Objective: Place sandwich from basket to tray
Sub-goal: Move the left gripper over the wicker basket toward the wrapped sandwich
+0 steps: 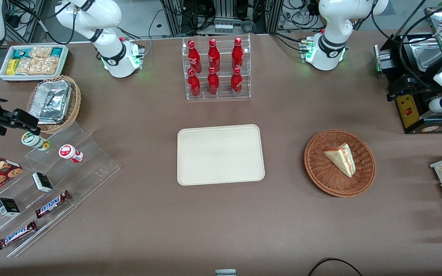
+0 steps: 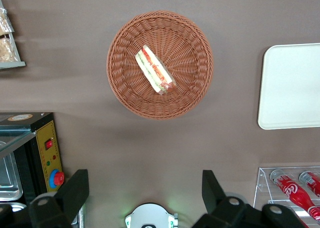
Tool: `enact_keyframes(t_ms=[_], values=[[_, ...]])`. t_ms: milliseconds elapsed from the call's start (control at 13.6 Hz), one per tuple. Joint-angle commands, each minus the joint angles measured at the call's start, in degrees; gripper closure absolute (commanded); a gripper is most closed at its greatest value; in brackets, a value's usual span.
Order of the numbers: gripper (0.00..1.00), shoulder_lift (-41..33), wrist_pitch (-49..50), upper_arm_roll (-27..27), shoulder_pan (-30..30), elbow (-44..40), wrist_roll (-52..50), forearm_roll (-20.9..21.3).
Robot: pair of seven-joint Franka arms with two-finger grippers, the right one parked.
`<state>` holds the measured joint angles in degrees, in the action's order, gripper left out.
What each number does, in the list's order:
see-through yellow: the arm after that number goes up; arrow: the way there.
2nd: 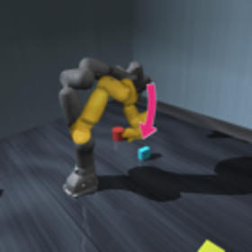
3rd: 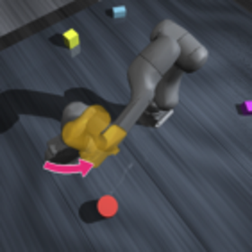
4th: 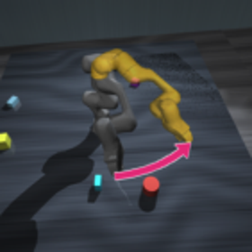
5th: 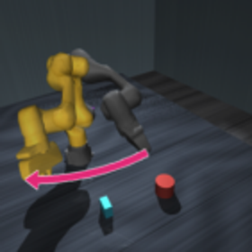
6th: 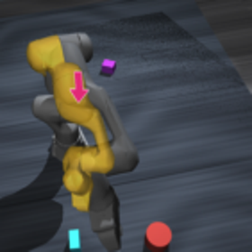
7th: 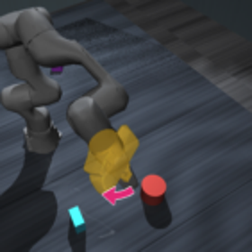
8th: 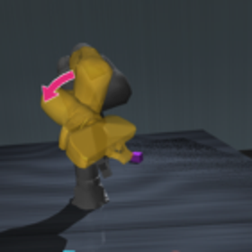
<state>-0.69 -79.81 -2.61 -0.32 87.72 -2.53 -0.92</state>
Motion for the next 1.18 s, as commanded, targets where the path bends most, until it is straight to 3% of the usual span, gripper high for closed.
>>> enact_keyframes(t_ms=[0,368,1104], values=[[0.00,-0.5,-0.1,0.0,0.3,0.1,-0.7,0.2],[0.00,0.3,-1.1,-0.1,0.4,1.9,-0.6,0.3],[0.00,0.4,-22.1,-0.2,0.5,22.7,-2.5,0.4]])
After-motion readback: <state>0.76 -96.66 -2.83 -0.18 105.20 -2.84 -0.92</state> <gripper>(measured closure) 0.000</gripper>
